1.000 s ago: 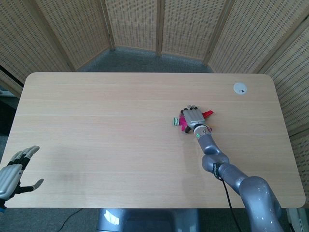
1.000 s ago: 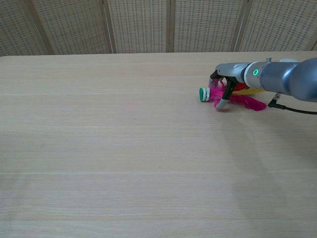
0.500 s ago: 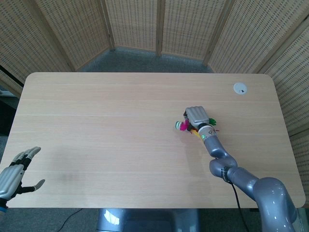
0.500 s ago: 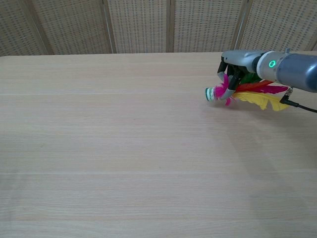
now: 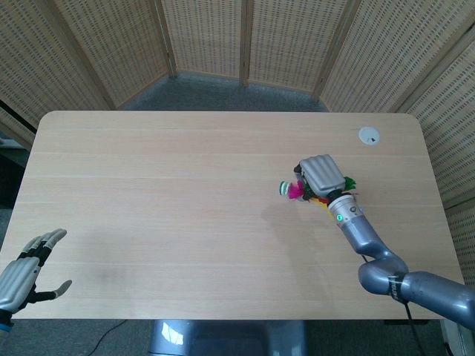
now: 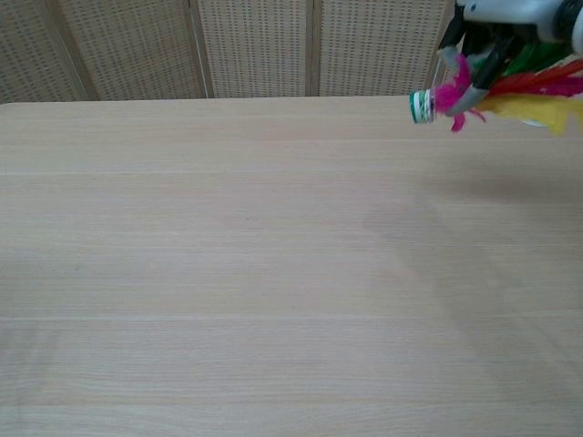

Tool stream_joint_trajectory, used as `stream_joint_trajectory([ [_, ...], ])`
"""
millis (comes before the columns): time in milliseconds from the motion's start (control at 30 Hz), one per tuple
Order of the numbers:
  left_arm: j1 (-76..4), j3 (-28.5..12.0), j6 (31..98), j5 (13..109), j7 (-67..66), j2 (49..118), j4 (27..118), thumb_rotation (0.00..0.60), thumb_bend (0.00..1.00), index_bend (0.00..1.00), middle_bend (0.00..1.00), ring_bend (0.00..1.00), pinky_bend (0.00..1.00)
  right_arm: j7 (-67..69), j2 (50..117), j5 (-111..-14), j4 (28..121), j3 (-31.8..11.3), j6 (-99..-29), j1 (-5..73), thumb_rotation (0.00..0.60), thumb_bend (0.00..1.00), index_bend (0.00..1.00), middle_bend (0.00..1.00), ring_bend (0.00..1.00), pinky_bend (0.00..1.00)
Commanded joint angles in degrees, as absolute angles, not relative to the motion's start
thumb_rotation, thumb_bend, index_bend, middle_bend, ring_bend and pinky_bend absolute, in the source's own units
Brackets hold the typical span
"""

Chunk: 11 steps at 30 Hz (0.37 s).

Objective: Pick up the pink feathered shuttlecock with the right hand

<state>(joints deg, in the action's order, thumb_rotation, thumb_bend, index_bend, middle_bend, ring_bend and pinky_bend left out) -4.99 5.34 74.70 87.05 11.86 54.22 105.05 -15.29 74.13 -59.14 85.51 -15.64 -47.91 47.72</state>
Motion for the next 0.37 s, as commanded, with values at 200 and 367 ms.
stream_joint_trajectory([
  [200,-3.27,6.25,77.22,88.35,12.44,53.49,105.31,0.6,0.32,0.0,0.0,0.0,0.0,-20.16,65.08,-58.7,97.6,-18.2,-53.85,46.51,0.6,0.01,0.78,1.0,0.95,0.63],
  [367,-2.93,6.38,77.62,88.57,13.03,53.55,104.77,0.6,0.32,0.0,0.0,0.0,0.0,-21.16,63.64,-58.0,100.18,-18.25,-54.83,46.63,0.6,0.01,0.78,1.0,0.95,0.63],
])
